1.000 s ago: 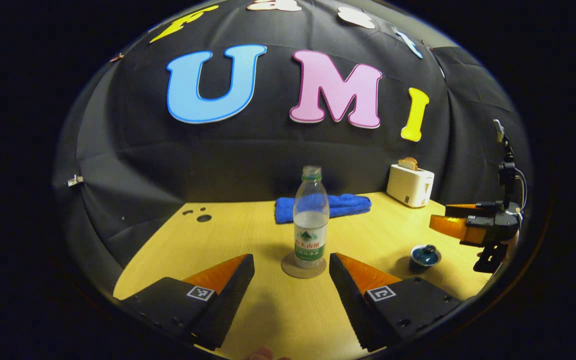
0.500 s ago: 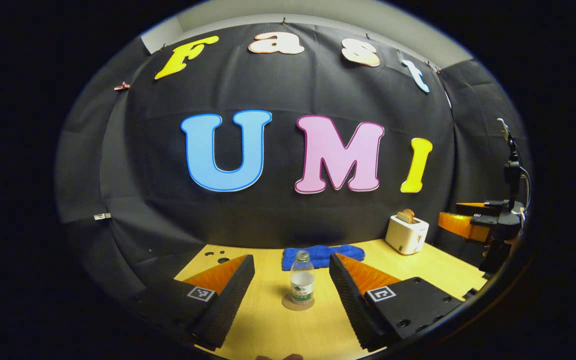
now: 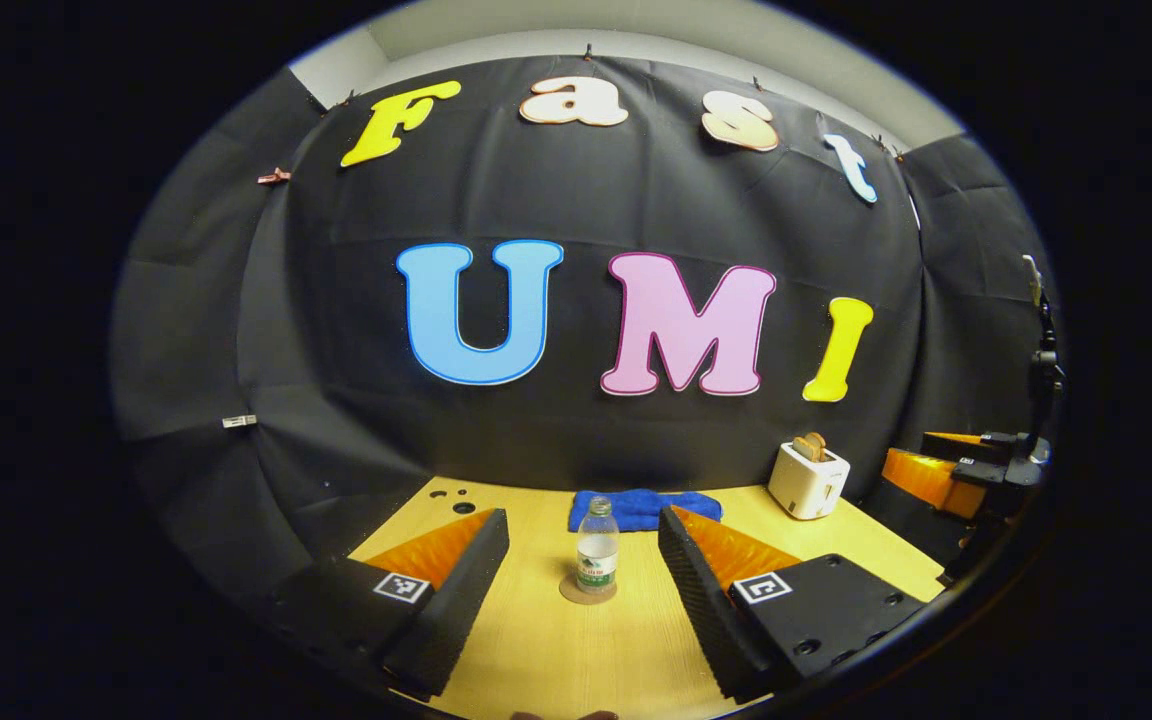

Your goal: Open the teacup lid with one hand, grasp the water bottle and pour water into the teacup with the other hand; after pouring, place the water bottle on the coaster and then close the teacup lid.

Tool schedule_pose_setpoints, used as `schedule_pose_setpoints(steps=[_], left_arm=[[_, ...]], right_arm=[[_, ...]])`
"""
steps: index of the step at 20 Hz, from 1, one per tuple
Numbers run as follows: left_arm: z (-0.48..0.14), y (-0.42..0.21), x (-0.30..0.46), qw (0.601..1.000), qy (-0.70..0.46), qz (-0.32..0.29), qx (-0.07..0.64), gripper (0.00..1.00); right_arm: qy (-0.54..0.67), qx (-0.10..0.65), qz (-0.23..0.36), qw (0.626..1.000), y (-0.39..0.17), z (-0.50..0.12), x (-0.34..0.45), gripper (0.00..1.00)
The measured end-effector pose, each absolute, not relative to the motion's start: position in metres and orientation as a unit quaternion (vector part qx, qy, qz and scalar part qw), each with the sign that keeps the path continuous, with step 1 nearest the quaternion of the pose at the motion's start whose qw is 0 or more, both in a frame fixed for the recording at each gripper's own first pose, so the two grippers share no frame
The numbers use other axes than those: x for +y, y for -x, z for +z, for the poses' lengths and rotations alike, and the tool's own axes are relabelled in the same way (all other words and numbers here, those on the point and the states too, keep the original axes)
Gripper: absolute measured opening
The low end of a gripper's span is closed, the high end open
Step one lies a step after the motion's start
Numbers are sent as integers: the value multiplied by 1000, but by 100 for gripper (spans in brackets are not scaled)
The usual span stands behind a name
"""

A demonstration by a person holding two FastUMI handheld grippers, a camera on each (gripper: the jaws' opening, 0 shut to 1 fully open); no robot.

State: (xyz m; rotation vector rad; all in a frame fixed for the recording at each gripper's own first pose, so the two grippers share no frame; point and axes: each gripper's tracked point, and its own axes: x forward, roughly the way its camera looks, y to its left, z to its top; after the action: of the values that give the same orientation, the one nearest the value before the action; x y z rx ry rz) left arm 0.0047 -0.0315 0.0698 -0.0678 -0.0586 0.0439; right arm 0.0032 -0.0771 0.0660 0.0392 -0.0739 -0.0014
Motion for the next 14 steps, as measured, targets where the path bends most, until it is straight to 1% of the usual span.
schedule_pose_setpoints(steps=[2,8,9,10,14], left_arm=[[76,1,-43,999,34,2,-40,95],[93,13,-46,997,26,-11,-73,94],[96,14,-47,996,30,-16,-80,91],[99,14,-47,996,32,-20,-85,94],[101,15,-32,995,22,-7,-97,94]], right_arm=[[-20,-40,-1,999,4,69,-68,99],[-10,-45,-1,999,20,72,-51,99],[-9,-46,-2,999,23,72,-49,99],[-8,-46,-3,999,26,73,-48,99],[2,-50,3,999,35,75,-40,99]])
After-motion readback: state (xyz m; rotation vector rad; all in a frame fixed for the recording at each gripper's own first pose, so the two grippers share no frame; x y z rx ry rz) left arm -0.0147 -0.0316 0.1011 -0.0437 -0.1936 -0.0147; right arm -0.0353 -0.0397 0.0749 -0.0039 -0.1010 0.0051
